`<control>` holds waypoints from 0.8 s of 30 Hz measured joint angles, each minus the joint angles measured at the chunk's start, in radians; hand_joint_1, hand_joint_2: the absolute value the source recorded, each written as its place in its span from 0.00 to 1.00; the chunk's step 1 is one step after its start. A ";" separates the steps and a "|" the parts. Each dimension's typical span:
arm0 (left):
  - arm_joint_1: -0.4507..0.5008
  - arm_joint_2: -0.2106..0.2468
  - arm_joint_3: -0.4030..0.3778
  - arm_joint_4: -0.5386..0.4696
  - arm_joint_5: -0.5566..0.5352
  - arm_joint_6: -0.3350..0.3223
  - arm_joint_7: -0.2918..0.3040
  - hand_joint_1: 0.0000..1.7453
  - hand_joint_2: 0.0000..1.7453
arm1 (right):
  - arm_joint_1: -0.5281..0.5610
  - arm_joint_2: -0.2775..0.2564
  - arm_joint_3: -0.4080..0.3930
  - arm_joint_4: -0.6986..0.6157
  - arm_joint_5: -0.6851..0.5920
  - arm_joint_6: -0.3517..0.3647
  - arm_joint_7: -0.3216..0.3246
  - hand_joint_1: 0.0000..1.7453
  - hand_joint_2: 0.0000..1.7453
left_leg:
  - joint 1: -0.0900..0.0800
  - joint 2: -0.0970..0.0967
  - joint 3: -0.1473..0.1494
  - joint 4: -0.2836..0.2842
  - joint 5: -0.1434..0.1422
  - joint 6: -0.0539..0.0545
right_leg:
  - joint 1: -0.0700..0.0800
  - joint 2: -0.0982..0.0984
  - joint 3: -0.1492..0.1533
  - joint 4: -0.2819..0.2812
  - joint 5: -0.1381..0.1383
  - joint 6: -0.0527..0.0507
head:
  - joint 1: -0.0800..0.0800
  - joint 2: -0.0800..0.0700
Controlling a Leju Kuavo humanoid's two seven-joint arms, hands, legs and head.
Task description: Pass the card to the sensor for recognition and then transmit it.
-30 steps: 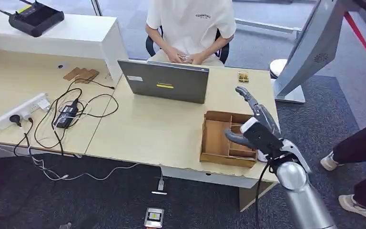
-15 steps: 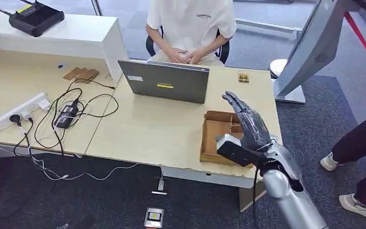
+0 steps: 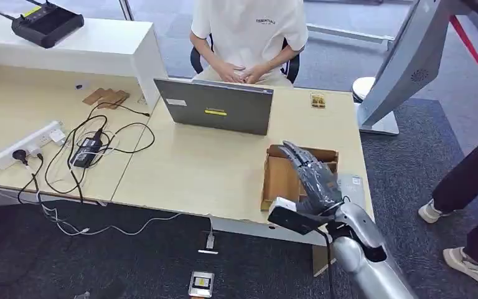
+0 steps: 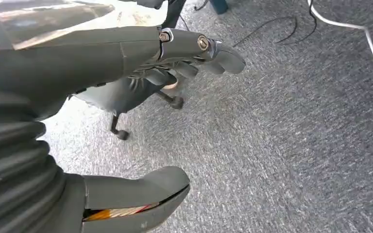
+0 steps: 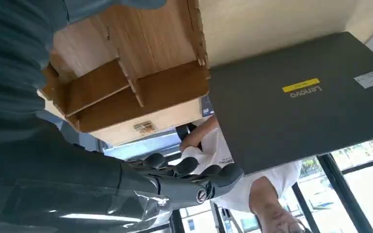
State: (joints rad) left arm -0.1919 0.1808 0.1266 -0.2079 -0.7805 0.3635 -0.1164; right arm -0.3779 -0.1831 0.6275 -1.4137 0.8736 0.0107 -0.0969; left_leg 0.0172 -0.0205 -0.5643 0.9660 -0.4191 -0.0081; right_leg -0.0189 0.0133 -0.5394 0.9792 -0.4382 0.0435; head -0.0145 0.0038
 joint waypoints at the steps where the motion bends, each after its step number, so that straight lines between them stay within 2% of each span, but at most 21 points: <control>1: 0.000 0.000 0.001 0.000 0.000 0.000 0.000 0.00 1.00 | 0.001 -0.002 0.003 -0.001 0.001 0.000 0.000 0.00 1.00 | 0.000 0.000 0.000 0.000 0.000 0.000 | 0.000 0.000 0.000 0.000 0.000 0.000 | 0.000 0.000; 11: 0.014 0.003 0.017 0.000 0.019 0.009 -0.005 0.00 1.00 | 0.016 -0.018 0.014 -0.059 0.050 0.048 0.025 0.00 1.00 | 0.000 0.000 0.000 0.000 0.000 0.000 | 0.000 0.000 0.000 0.000 0.000 0.000 | 0.000 0.000; 24: 0.032 0.006 0.034 0.000 0.034 0.023 -0.009 0.00 1.00 | 0.051 -0.044 0.025 -0.064 0.093 0.033 0.029 0.00 1.00 | 0.000 0.000 0.000 0.000 0.000 0.000 | 0.000 0.000 0.000 0.000 0.000 0.000 | 0.000 0.000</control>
State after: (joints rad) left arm -0.1595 0.1865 0.1606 -0.2075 -0.7465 0.3861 -0.1255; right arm -0.3270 -0.2273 0.6527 -1.4775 0.9670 0.0439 -0.0683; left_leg 0.0172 -0.0204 -0.5642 0.9660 -0.4191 -0.0081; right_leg -0.0189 0.0133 -0.5393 0.9791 -0.4382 0.0435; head -0.0145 0.0038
